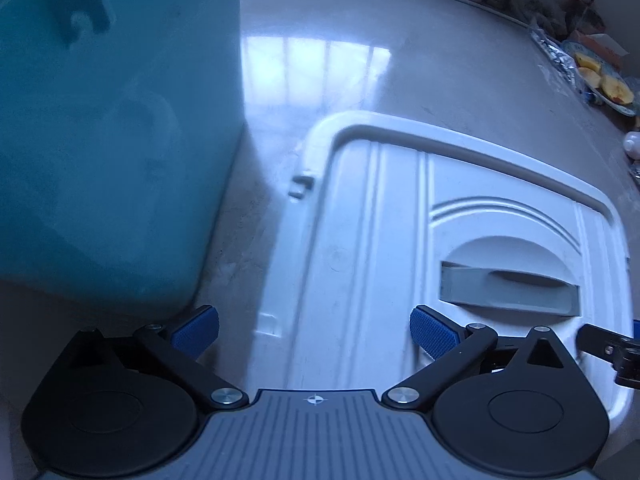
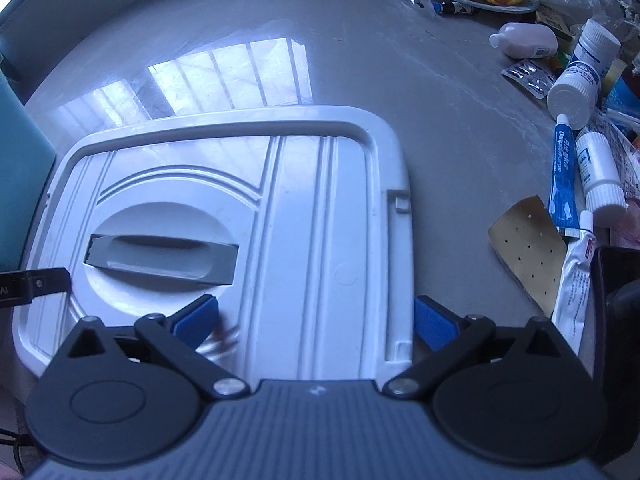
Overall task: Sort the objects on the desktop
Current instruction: 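Position both grippers at the lid's rim on either side of its handle, then grasp the lid rim with both grippers and lift it off the table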
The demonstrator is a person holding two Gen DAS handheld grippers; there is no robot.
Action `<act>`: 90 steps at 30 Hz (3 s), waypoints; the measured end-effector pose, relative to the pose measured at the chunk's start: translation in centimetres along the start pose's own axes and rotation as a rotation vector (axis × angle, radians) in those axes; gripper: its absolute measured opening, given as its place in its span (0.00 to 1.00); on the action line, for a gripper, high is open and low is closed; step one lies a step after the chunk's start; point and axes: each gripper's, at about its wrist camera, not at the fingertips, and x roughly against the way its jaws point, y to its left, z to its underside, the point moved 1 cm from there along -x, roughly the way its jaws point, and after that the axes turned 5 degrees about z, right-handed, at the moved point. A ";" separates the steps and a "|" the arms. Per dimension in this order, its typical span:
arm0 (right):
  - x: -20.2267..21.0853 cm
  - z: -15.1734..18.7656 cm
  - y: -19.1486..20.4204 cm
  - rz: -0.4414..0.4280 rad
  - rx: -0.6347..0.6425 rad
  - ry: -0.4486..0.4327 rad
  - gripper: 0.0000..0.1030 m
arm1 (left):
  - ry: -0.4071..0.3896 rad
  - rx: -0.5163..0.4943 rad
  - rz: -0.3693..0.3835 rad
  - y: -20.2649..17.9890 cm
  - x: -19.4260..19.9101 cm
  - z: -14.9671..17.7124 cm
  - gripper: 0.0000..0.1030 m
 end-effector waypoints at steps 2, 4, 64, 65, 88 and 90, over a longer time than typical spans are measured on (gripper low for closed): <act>0.2 0.6 0.4 0.001 0.009 -0.001 1.00 | -0.011 -0.022 -0.014 -0.5 0.3 1.0 1.00; 0.4 1.1 0.5 -0.002 0.009 -0.005 1.00 | -0.041 -0.044 -0.030 -0.7 0.7 1.9 1.00; 0.2 10.3 -0.9 -0.417 -0.117 0.228 1.00 | -0.009 -0.060 -0.076 0.6 3.9 10.0 1.00; -0.1 10.3 -0.8 -0.434 -0.123 0.230 0.99 | -0.010 -0.059 -0.079 0.6 4.0 10.1 1.00; -1.6 9.0 -0.9 -0.497 -0.132 0.337 0.86 | 0.055 0.035 0.157 7.7 6.2 11.5 1.00; -1.6 9.0 -0.6 -0.497 -0.124 0.341 0.86 | 0.077 0.042 0.258 7.8 6.0 11.9 1.00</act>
